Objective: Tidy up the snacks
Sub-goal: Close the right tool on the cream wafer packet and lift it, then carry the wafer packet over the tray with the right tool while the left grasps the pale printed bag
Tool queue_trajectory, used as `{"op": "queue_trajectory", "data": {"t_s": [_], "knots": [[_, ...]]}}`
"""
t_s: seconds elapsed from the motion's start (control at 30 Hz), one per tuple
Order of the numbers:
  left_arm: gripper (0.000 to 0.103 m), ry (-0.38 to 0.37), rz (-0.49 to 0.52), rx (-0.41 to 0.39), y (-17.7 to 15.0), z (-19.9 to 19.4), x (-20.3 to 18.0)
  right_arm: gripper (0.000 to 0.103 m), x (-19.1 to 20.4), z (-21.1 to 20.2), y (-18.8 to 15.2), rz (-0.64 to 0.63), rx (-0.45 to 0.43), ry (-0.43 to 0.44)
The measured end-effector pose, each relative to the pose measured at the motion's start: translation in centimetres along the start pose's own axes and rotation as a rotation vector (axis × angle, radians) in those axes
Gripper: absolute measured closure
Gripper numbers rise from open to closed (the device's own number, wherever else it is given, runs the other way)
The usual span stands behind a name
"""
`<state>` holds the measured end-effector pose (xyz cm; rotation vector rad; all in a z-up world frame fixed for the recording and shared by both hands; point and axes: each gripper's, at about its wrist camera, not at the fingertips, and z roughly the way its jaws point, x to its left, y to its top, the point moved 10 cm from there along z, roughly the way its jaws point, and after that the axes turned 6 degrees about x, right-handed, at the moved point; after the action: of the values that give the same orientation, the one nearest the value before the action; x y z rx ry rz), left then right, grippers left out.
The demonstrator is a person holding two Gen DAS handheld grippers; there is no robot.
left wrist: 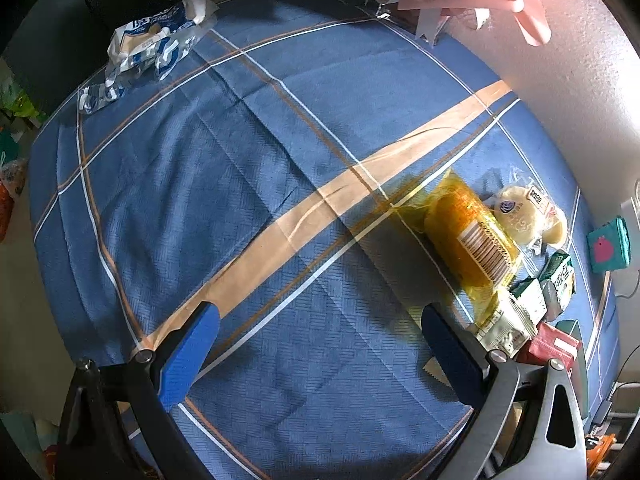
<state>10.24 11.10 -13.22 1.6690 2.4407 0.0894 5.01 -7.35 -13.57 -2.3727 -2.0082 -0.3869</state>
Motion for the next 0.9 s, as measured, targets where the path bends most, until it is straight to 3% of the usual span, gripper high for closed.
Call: {"op": "queue_trajectory", "data": {"t_s": [0.23, 0.37, 0.5, 0.63, 0.77, 0.9], "knots": [[0.002, -0.026, 0.054, -0.010, 0.0, -0.3, -2.1, 0.026, -3.8, -5.0, 1.3, 0.089, -0.114, 0.008], [0.002, -0.060, 0.119, -0.004, -0.5, -0.2, -4.3, 0.026, -8.6, -7.7, 1.6, 0.175, -0.171, -0.071], [0.002, -0.089, 0.216, 0.001, -1.1, 0.1, -7.0, 0.026, -12.7, -8.7, 0.9, 0.276, -0.190, -0.151], [0.002, -0.099, 0.320, 0.003, -2.1, 0.5, -9.4, 0.026, -16.6, -9.5, -0.1, 0.375, -0.197, -0.139], [0.003, -0.104, 0.396, 0.016, -3.2, 1.3, -11.4, 0.026, -20.5, -10.7, -1.5, 0.458, -0.206, -0.186], [0.015, -0.103, 0.447, 0.021, -4.1, 1.9, -12.8, 0.026, -22.4, -11.6, -2.6, 0.503, -0.218, -0.202]]}}
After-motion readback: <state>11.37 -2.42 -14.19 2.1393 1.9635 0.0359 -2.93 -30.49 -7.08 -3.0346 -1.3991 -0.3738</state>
